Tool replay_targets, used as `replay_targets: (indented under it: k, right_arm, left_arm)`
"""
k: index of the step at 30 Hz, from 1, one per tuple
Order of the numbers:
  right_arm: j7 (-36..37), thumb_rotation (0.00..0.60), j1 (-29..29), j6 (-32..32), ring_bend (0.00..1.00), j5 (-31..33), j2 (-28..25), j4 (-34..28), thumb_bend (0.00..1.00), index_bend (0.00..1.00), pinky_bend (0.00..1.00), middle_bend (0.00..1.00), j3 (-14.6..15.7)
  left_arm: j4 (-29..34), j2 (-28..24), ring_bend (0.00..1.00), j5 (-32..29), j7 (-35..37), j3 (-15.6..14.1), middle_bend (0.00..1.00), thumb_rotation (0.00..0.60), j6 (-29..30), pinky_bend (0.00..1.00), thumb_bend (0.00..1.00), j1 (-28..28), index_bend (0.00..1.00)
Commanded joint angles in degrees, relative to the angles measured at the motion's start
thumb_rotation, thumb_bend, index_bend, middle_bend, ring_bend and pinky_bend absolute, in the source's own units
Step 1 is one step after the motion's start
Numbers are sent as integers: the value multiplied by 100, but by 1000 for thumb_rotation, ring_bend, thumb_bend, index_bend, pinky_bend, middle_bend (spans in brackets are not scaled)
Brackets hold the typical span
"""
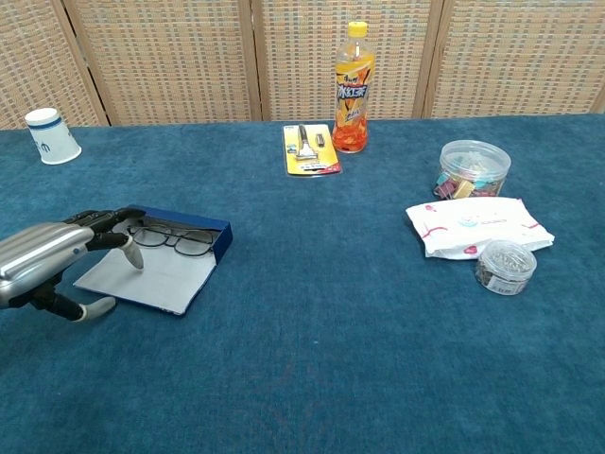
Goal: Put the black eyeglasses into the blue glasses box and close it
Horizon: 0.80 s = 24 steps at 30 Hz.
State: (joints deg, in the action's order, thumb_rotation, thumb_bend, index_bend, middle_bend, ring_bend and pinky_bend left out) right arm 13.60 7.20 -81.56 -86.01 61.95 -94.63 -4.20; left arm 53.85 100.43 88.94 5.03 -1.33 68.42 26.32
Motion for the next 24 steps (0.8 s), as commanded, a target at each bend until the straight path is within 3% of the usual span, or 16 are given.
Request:
replay_targets:
  k: [1,11,19,24]
  right_arm:
    - [3,600,0,1,0,0,0,1,0,0,0,0,0]
    - [3,600,1,1,0,-2,-3,-3,0,0,0,0,2]
    - [-2,600,6,14,0,-1,-5,1,0,0,0,0,5]
    - [7,600,7,18,0,0,-5,4,0,0,0,0,6]
  left_arm:
    - [3,-9,0,-7,-19,17,0,600,-12,0,418,13,359]
    - [125,-87,0,-165,-46,232,0,600,-221,0,436,180,384]
    - [343,-204,0,-623,-284,686,0,600,-765,0,454,543,405]
    - [384,-203,0,-806,-419,790,0,600,-980,0,455,658,417]
